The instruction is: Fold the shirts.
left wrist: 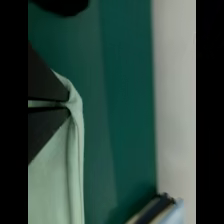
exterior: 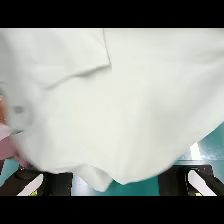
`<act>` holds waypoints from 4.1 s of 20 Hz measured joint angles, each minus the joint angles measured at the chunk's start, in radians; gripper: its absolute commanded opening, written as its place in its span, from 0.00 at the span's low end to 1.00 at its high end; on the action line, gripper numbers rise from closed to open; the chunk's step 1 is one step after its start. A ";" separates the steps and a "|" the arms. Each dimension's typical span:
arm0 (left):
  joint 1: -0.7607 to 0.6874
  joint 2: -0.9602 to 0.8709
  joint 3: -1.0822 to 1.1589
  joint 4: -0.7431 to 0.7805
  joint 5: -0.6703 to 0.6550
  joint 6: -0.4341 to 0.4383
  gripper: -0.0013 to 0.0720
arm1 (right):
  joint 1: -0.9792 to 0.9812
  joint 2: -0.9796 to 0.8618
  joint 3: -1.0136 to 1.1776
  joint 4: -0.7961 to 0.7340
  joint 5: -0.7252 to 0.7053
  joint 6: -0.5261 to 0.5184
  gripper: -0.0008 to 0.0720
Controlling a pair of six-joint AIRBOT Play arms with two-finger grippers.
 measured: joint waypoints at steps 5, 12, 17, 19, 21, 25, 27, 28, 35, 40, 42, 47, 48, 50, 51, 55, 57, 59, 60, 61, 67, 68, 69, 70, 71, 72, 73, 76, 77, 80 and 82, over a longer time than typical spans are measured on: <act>0.000 -0.283 -0.203 0.016 0.019 0.001 0.05 | 0.085 -0.274 -0.185 -0.058 0.019 0.001 0.03; 0.012 -0.609 -0.214 0.014 0.274 0.006 0.05 | 0.138 -0.660 -0.131 -0.084 -0.104 0.002 0.03; 0.047 -0.684 -0.143 0.010 0.319 0.009 0.05 | 0.143 -0.753 -0.008 -0.077 -0.149 0.001 0.03; 0.054 -0.694 -0.134 0.010 0.245 0.028 0.05 | 0.144 -0.741 -0.030 -0.078 -0.150 0.001 0.03; 0.058 -0.698 -0.146 0.010 0.156 0.068 0.05 | 0.144 -0.703 -0.103 -0.079 -0.171 0.001 0.03; 0.061 -0.702 -0.245 0.006 0.072 0.115 0.05 | 0.159 -0.621 -0.309 -0.085 -0.236 0.001 0.03; 0.061 -0.703 -0.311 -0.016 0.072 0.126 0.06 | 0.175 -0.595 -0.396 -0.086 -0.262 0.001 0.03; 0.062 -0.703 -0.340 -0.024 0.082 0.129 0.36 | 0.187 -0.588 -0.433 -0.086 -0.271 0.001 0.04; 0.061 -0.623 -0.430 -0.034 0.019 0.129 0.65 | 0.183 -0.525 -0.536 -0.046 -0.214 -0.007 0.49; 0.062 -0.367 -0.692 0.003 -0.068 0.114 0.65 | 0.095 -0.325 -0.667 0.009 -0.133 -0.022 0.49; 0.062 -0.254 -0.851 -0.001 -0.075 0.092 0.65 | 0.059 -0.238 -0.740 0.064 -0.122 -0.031 0.49; 0.062 -0.060 -1.153 -0.102 -0.061 0.048 0.65 | 0.013 -0.081 -0.872 0.173 -0.136 -0.053 0.49; 0.062 -0.042 -1.193 -0.130 -0.044 0.045 0.65 | 0.010 -0.061 -0.884 0.181 -0.139 -0.054 0.49; 0.062 -0.020 -1.252 -0.185 0.001 0.040 0.65 | 0.006 -0.027 -0.900 0.194 -0.143 -0.057 0.49; 0.062 -0.013 -1.273 -0.211 0.023 0.039 0.65 | 0.004 -0.013 -0.905 0.198 -0.145 -0.058 0.49; 0.062 0.000 -1.315 -0.276 0.100 0.034 0.17 | 0.002 0.034 -0.915 0.206 -0.155 -0.060 0.49; 0.061 0.000 -1.323 -0.290 0.136 0.036 0.05 | 0.002 0.047 -0.917 0.209 -0.156 -0.060 0.49; 0.061 0.002 -1.326 -0.318 0.161 0.045 0.05 | 0.002 0.053 -0.918 0.209 -0.154 -0.060 0.49; 0.061 0.004 -1.324 -0.325 0.163 0.050 0.05 | 0.001 0.055 -0.919 0.206 -0.149 -0.060 0.49; 0.061 0.009 -1.318 -0.332 0.162 0.055 0.05 | -0.002 0.057 -0.921 0.192 -0.140 -0.060 0.49; 0.061 0.113 -1.250 -0.312 0.074 0.080 0.05 | -0.141 0.053 -1.104 0.026 -0.069 -0.056 0.77; 0.061 0.126 -1.243 -0.308 0.063 0.081 0.05 | -0.175 0.042 -1.148 0.013 -0.068 -0.054 0.77; 0.061 0.135 -1.238 -0.305 0.053 0.083 0.05 | -0.206 0.026 -1.194 0.006 -0.069 -0.054 0.69; 0.061 0.141 -1.234 -0.303 0.049 0.084 0.05 | -0.227 0.008 -1.231 0.003 -0.073 -0.054 0.61; 0.061 0.146 -1.231 -0.301 0.045 0.084 0.05 | -0.243 -0.013 -1.265 0.010 -0.085 -0.053 0.61; 0.061 0.150 -1.229 -0.299 0.043 0.084 0.05 | -0.250 -0.034 -1.289 0.023 -0.100 -0.053 0.61; 0.061 0.152 -1.227 -0.299 0.043 0.085 0.05 | -0.251 -0.056 -1.306 0.042 -0.116 -0.053 0.61; 0.061 0.156 -1.225 -0.297 0.040 0.087 0.05 | -0.200 -0.120 -1.316 0.081 -0.139 -0.052 0.51; 0.061 0.157 -1.225 -0.294 0.039 0.087 0.05 | -0.173 -0.140 -1.313 0.090 -0.137 -0.052 0.39; 0.061 0.158 -1.223 -0.270 0.011 0.087 0.05 | -0.082 -0.178 -1.300 0.087 -0.152 -0.051 0.03; 0.061 0.161 -1.218 -0.230 -0.042 0.087 0.05 | -0.027 -0.167 -1.284 0.051 -0.154 -0.051 0.04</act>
